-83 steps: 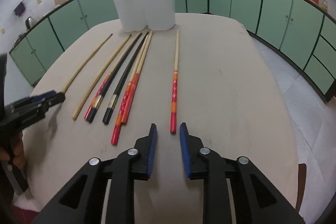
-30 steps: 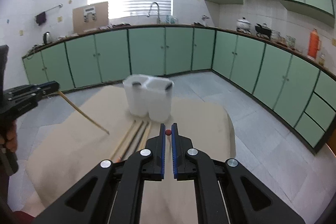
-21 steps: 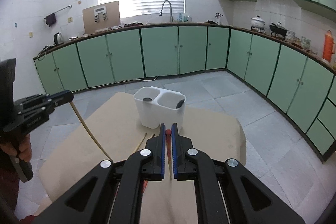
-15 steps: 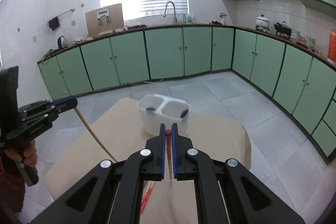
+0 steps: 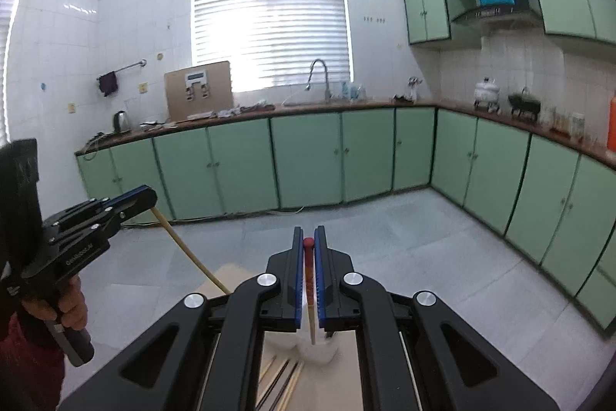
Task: Organize utensils
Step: 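Lift both chopsticks over the white holder and open both tools to drop them in, then move both open tools back to the remaining chopsticks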
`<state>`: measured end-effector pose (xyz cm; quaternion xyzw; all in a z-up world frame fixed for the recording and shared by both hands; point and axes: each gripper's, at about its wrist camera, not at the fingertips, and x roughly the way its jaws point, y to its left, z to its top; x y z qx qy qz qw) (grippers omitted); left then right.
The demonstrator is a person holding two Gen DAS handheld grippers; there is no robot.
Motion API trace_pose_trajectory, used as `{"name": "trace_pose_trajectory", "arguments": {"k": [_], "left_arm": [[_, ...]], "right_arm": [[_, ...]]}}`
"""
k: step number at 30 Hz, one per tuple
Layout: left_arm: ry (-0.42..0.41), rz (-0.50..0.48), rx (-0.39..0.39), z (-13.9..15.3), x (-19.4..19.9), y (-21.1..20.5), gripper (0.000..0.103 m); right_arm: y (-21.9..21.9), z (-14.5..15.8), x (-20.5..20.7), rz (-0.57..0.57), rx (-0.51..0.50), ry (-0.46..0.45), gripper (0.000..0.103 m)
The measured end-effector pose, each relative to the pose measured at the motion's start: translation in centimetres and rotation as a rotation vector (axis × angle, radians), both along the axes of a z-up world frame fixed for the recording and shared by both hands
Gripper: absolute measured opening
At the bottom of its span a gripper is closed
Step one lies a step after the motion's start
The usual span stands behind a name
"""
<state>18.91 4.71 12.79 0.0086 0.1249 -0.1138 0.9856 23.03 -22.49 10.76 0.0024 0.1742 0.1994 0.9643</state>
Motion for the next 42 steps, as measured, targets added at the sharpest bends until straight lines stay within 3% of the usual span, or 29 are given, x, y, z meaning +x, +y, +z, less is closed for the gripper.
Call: {"name": "trace_pose_trajectory", "arguments": {"k": [4, 11, 18, 26, 30, 32, 42], "left_arm": [[0.027, 0.013, 0.006, -1.2, 3.6, -1.4, 0.006], [0.142, 0.016, 0.022, -6.1, 8.3, -2.6, 0.006], [0.211, 0.019, 0.041, -9.5, 10.1, -2.1, 0.006], [0.253, 0.033, 0.043, -11.2, 10.6, -0.9, 0.008], [0.244, 0.045, 0.035, -11.0, 9.4, 0.1, 0.022], [0.227, 0.055, 0.026, -10.8, 8.6, 0.6, 0.039], [0.161, 0.107, 0.024, -12.0, 0.7, 1.6, 0.061]], "right_arm": [[0.7, -0.9, 3.0, -0.016, 0.001, 0.002, 0.005], [1.2, -6.2, 7.3, -0.031, 0.023, 0.089, 0.005], [1.1, -10.2, 8.4, -0.044, 0.028, 0.152, 0.005], [0.5, -11.8, 8.2, -0.062, 0.023, 0.192, 0.007], [-0.2, -11.8, 7.2, -0.082, 0.039, 0.185, 0.029], [-0.6, -11.6, 6.4, -0.092, 0.051, 0.169, 0.039], [-1.4, -14.1, -0.4, -0.138, 0.072, 0.127, 0.067]]}}
